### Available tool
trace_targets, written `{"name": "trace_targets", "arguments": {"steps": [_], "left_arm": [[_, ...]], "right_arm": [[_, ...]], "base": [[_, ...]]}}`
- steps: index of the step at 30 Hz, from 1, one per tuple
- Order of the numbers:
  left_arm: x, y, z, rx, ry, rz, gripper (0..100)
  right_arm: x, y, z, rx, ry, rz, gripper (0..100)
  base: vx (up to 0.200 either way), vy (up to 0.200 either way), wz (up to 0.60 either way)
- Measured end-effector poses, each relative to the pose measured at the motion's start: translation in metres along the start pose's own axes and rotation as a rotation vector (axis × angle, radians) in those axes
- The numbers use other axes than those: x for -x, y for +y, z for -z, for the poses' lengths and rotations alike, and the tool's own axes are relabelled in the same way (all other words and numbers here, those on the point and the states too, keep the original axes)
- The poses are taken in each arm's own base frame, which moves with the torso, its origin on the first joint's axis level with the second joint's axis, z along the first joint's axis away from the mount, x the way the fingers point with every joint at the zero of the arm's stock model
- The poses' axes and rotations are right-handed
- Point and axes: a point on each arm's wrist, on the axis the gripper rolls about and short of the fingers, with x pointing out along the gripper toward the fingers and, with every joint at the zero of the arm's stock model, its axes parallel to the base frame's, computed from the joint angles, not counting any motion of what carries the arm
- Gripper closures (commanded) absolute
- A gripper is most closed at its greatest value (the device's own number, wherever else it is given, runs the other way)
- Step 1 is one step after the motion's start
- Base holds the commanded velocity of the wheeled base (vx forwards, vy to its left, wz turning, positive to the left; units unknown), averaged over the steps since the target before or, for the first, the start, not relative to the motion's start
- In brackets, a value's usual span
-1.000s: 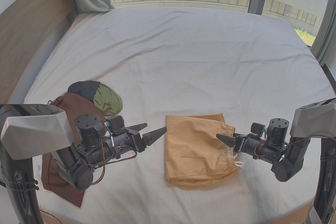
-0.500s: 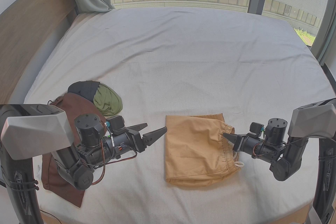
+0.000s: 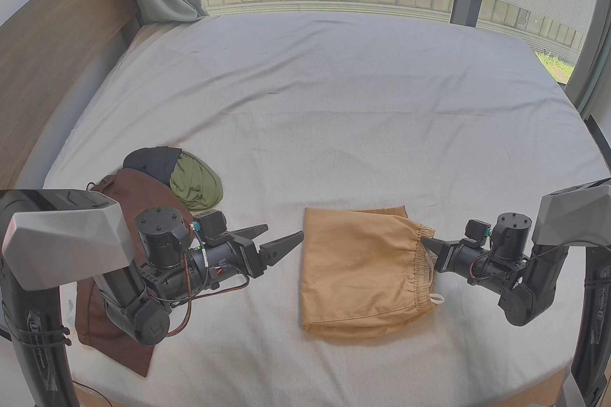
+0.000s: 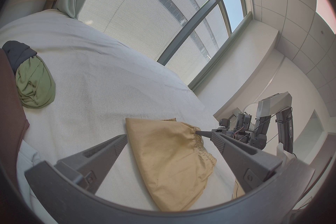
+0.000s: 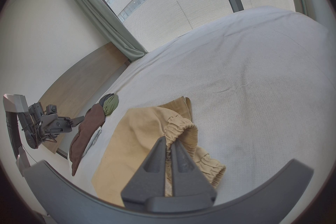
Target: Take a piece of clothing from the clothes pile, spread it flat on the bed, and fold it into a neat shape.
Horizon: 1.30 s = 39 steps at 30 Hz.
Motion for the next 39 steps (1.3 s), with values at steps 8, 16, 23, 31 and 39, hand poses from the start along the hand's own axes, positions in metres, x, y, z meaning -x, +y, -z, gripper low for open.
{"name": "trace_targets", "arguments": {"steps": [8,16,23,31,39], "left_arm": [[0.0,0.0,0.001,0.0,0.005,-0.001,0],[0.0,0.0,0.002,0.0,0.006,0.0,0],[0.0,0.0,0.002,0.0,0.007,0.0,0],[0.0,0.0,0.002,0.0,0.006,0.001,0],[-0.001,0.0,0.002,-0.001,0.006,0.0,0]], "right_arm": [[-0.003,-0.009,0.005,0.011,0.01,0.022,100],[-0.005,-0.01,0.006,0.012,0.013,0.017,0],[0.001,-0.001,0.003,0.021,0.013,0.004,0],[0.027,0.013,0.004,0.024,0.056,-0.014,0],[0.046,0.027,0.012,0.021,0.143,-0.143,0]], "base": [[0.0,0.0,0.0],[0.0,0.0,0.0],[0.0,0.0,0.0],[0.0,0.0,0.0],[0.0,0.0,0.0]]}}
